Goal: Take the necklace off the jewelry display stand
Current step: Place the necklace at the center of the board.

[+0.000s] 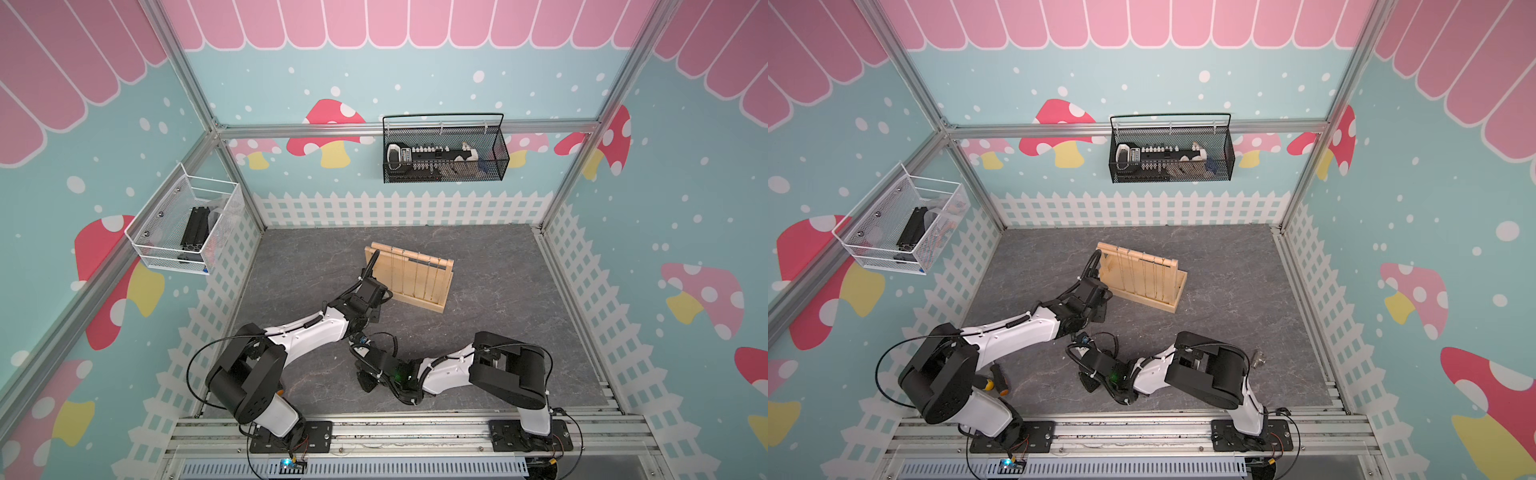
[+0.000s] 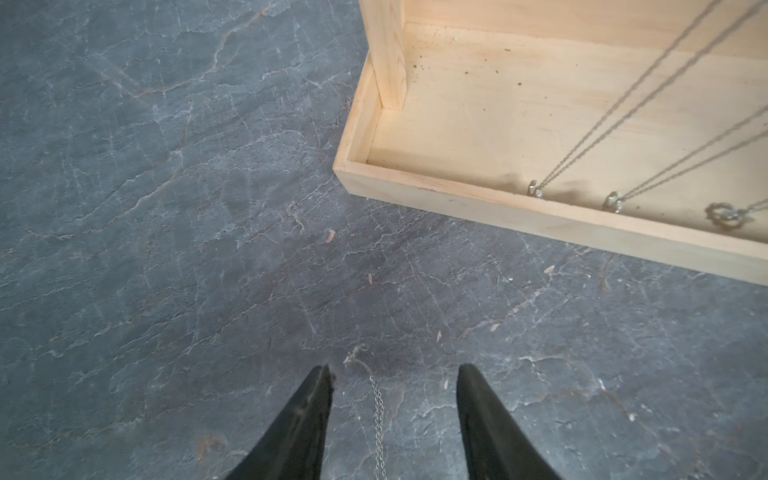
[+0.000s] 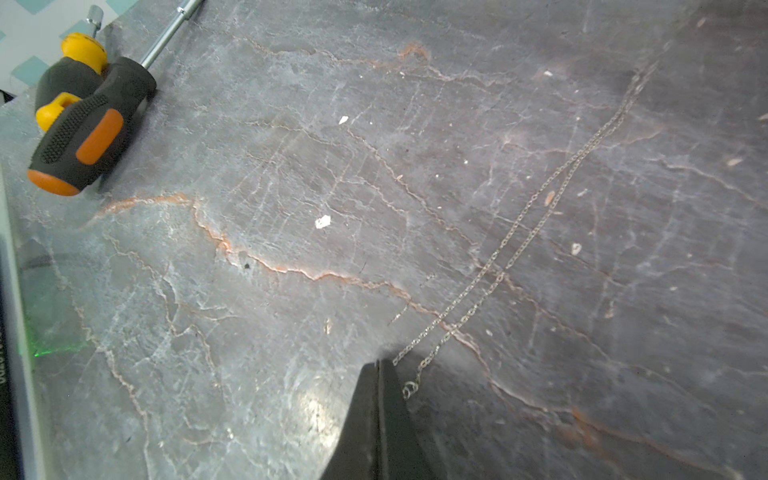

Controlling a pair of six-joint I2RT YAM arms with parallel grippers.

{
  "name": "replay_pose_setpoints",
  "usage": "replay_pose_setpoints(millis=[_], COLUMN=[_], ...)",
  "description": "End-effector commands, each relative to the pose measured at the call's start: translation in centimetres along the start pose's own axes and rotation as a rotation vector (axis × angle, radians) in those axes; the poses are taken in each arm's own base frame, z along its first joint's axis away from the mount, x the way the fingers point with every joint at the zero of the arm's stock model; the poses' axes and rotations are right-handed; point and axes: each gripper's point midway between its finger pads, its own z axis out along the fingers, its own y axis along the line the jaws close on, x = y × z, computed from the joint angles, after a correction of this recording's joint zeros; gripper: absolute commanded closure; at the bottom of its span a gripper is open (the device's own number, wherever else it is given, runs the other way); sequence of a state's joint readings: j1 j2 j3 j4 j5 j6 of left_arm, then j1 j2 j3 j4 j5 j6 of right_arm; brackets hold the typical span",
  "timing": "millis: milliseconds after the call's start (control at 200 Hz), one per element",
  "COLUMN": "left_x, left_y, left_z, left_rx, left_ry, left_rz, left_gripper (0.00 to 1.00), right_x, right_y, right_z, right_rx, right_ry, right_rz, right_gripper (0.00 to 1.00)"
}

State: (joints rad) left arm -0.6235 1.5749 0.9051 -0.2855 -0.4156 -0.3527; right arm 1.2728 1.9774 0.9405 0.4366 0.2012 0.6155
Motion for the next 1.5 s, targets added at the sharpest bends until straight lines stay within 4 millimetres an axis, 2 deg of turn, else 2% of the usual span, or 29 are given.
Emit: replay_pose_setpoints(millis=[0,675,1496], left_x=[-1.8,-4.4,-5.0], left_y=[-0.1,0.0,1.1], left_z=[0.0,1.1,2.9], left_rx=[-0.004,-0.012,-0.026], left_ry=[-0.033,-0.044,-0.019], left_rz=[-0.002,-0.012,-0.02], left_gripper=[0.49,0.47,0.46], right_x=[3.1,3.5,3.9], right_y=[-0.1,0.3,1.0], right_z=[0.1,-0.3,-0.7], right_rx=[0.005,0.014,0.013], right_ry=[0.074,0.065,0.062], right_rz=[0.013,0.021,0.021], right_gripper=[1.0,1.0,1.0])
